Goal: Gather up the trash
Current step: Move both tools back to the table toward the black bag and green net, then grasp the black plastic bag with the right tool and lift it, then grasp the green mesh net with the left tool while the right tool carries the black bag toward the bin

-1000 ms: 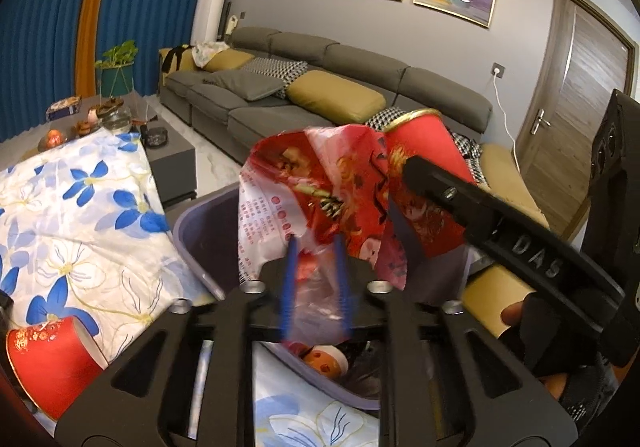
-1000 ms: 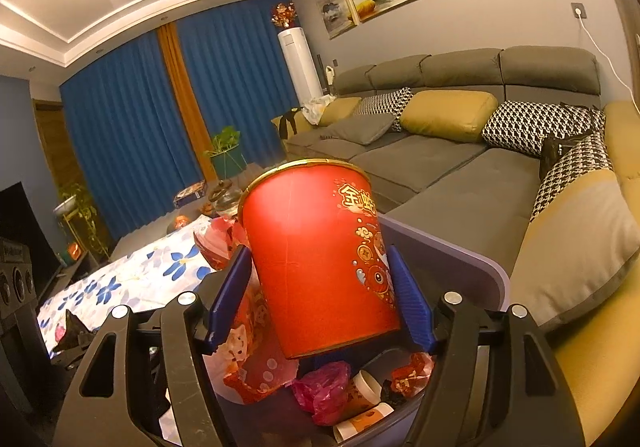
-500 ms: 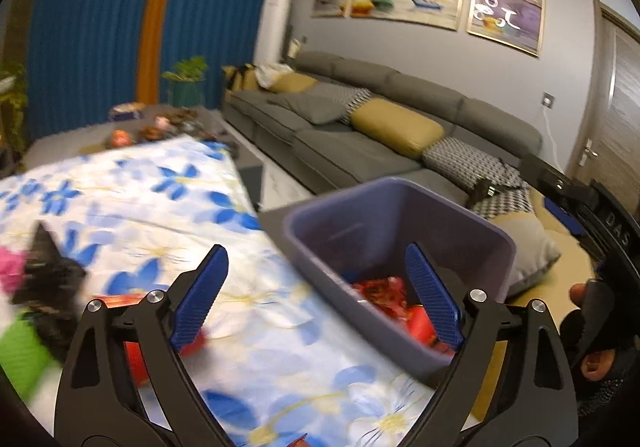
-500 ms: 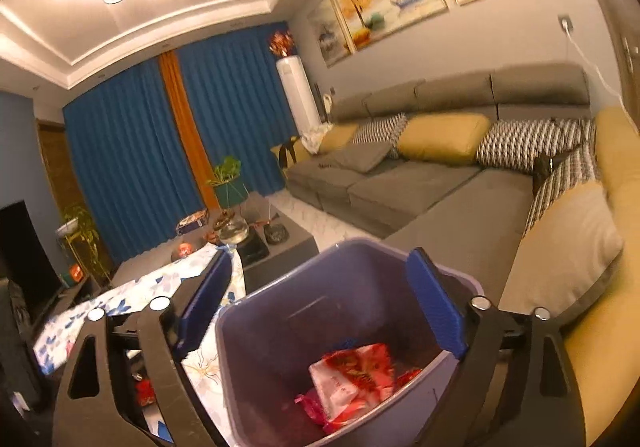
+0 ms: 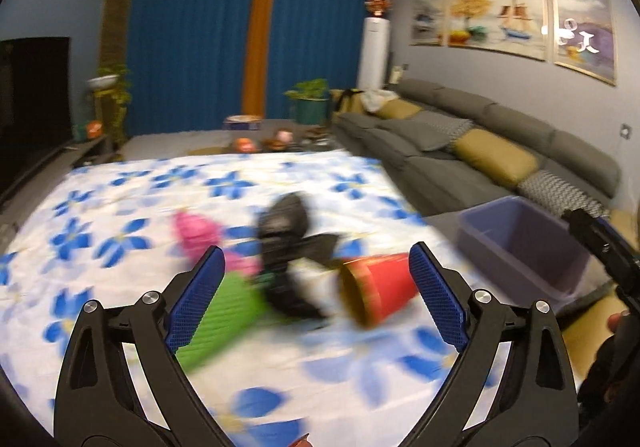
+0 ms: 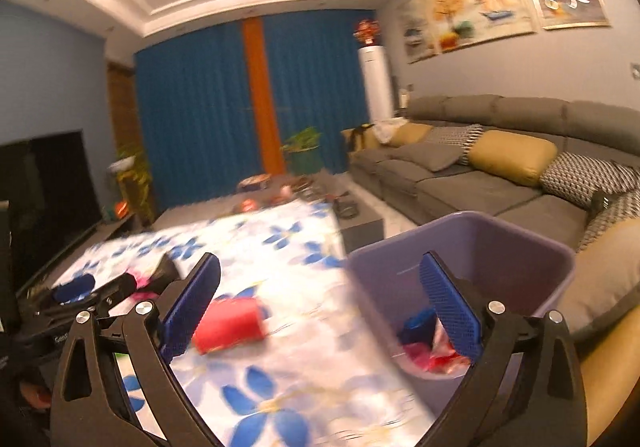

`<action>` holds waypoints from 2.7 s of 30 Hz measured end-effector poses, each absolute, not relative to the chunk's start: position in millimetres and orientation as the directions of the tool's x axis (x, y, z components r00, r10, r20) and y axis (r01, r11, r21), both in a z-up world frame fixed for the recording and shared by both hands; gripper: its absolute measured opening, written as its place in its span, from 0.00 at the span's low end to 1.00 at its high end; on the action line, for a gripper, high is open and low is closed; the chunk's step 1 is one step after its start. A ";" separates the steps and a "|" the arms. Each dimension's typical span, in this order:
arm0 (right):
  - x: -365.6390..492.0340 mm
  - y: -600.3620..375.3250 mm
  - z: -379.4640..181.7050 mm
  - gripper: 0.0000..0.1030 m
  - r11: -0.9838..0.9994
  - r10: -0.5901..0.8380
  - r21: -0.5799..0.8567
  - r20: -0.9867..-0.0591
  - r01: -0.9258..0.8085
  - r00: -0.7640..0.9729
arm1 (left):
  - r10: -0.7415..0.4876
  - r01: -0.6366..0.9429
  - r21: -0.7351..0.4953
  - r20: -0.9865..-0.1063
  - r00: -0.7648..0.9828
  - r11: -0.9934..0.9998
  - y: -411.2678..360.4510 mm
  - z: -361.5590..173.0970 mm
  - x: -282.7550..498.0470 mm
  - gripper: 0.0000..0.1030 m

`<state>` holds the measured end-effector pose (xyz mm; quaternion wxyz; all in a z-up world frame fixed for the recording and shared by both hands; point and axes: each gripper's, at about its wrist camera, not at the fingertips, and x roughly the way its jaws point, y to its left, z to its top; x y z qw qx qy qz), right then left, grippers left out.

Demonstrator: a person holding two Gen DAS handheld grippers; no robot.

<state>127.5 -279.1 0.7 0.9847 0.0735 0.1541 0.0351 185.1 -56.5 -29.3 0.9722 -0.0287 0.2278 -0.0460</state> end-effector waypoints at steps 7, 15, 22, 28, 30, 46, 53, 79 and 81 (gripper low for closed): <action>139.9 -207.7 -14.1 0.93 0.977 0.206 0.130 -0.355 -0.171 0.912 | 0.041 -0.088 -0.084 -0.453 0.891 0.993 24.8 -40.8 161.6 0.89; 157.5 -142.9 -26.1 0.89 0.965 0.259 0.071 -0.408 -0.252 0.876 | 0.118 -0.182 -0.107 -0.434 0.893 0.977 74.4 -37.9 148.8 0.89; 191.5 -106.7 -42.1 0.74 0.959 0.273 0.064 -0.482 -0.277 0.833 | 0.145 -0.203 -0.102 -0.414 0.899 0.974 83.0 -32.4 159.6 0.89; 229.2 -85.6 -60.3 0.69 0.961 0.256 0.054 -0.548 -0.272 0.796 | 0.136 -0.200 -0.113 -0.419 0.898 0.973 85.4 -40.2 172.4 0.89; 238.5 -81.3 -67.3 0.63 0.963 0.245 0.047 -0.564 -0.266 0.788 | 0.120 -0.187 -0.118 -0.427 0.896 0.975 84.9 -45.5 176.0 0.89; 244.4 -87.0 -68.5 0.01 0.952 0.290 0.076 -0.526 -0.296 0.800 | 0.008 -0.067 -0.103 -0.490 0.872 0.992 71.9 -66.3 190.4 0.89; 223.9 -108.7 -41.2 0.01 0.945 0.326 0.136 -0.436 -0.297 0.839 | -0.042 -0.026 -0.118 -0.536 0.843 0.993 67.5 -74.5 197.2 0.87; 165.8 -154.3 1.3 0.01 0.931 0.361 0.191 -0.343 -0.312 0.867 | -0.147 0.059 -0.143 -0.745 0.650 0.988 56.9 -114.3 239.2 0.19; 164.3 -155.5 2.5 0.01 0.932 0.357 0.189 -0.346 -0.308 0.868 | -0.155 0.064 -0.150 -0.743 0.651 0.987 56.7 -113.3 238.8 0.12</action>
